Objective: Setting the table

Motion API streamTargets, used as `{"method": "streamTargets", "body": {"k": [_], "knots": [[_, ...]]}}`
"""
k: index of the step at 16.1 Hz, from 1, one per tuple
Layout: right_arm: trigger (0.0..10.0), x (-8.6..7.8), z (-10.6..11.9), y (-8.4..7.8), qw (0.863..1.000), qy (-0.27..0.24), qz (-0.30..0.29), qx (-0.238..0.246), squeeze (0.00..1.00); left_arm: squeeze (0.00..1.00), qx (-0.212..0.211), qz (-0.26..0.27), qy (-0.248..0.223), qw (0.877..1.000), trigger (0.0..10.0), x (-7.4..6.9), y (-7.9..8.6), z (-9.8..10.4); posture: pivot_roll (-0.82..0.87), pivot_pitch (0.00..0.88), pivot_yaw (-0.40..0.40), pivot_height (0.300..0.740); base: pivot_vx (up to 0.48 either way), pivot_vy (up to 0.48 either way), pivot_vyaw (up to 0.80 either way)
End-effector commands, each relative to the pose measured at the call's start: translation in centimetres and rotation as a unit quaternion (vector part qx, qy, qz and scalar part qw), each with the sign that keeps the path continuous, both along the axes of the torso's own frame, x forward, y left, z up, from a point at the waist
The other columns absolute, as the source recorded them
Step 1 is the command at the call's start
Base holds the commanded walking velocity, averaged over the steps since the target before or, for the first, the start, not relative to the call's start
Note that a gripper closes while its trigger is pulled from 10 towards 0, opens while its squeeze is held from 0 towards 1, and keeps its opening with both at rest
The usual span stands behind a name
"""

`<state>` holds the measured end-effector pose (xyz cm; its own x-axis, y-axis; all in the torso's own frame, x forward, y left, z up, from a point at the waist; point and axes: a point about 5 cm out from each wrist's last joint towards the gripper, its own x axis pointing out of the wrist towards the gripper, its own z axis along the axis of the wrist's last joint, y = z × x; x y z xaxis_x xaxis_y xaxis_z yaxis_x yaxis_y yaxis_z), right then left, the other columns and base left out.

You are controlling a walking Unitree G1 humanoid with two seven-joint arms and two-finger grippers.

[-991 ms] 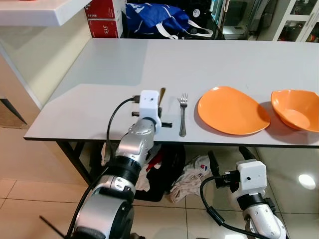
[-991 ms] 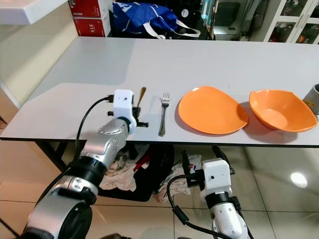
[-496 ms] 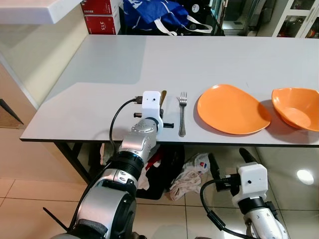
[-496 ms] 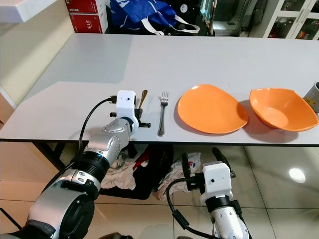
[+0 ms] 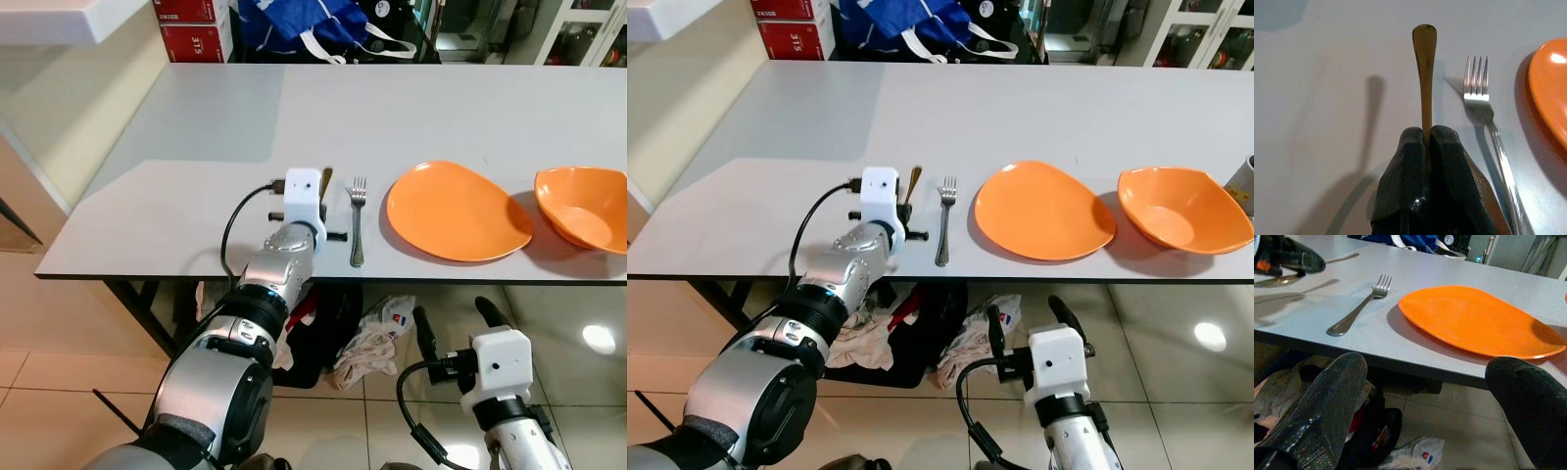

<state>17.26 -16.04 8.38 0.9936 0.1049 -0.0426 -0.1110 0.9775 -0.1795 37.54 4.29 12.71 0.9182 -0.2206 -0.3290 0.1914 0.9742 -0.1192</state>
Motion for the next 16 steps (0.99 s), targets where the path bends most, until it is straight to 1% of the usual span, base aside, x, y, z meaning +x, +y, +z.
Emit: {"method": "streamTargets", "body": {"k": [1,3,4,10,11,14,16], "knots": [[10.0,0.0,0.4,0.1,1.0,-0.003,-0.004,-0.001,0.0,0.0,-0.024,-0.032,-0.005,0.999,0.0,-0.6,-3.2,0.8,-0.29,0.039,0.048,0.736,0.0,0.0,0.0],[10.0,0.0,0.4,0.1,1.0,-0.002,-0.003,-0.001,0.0,0.0,-0.029,-0.015,-0.008,0.999,0.0,-0.4,-2.9,0.8,-0.29,0.035,0.045,0.736,0.0,-0.139,0.0],[10.0,0.1,0.4,0.0,1.0,-0.002,-0.002,-0.002,0.0,0.0,-0.03,-0.002,-0.007,1.0,0.0,-0.4,-2.6,0.7,-0.29,0.034,0.043,0.736,0.0,-0.48,0.0],[10.0,0.0,0.2,0.2,1.0,0.003,0.001,0.001,0.0,0.0,-0.032,0.016,-0.016,0.999,0.0,-0.1,-1.9,0.7,-0.27,0.029,0.046,0.736,0.0,-0.449,0.0],[10.0,0.1,0.2,0.3,1.0,0.003,0.002,0.004,0.0,0.0,-0.03,0.035,-0.024,0.999,0.0,0.1,-1.3,0.9,-0.27,0.028,0.047,0.736,0.0,0.0,0.0],[10.0,0.1,0.4,0.5,1.0,-0.002,0.01,0.012,0.0,0.0,-0.026,0.043,-0.036,0.998,0.0,0.4,-0.8,1.1,-0.26,0.03,0.046,0.736,0.0,0.0,0.0],[10.0,-0.4,1.7,0.3,0.999,-0.013,0.04,0.024,0.0,0.0,-0.02,0.052,-0.047,0.997,0.0,0.5,-0.3,1.4,-0.26,0.035,0.042,0.736,0.441,0.0,0.0]]}}
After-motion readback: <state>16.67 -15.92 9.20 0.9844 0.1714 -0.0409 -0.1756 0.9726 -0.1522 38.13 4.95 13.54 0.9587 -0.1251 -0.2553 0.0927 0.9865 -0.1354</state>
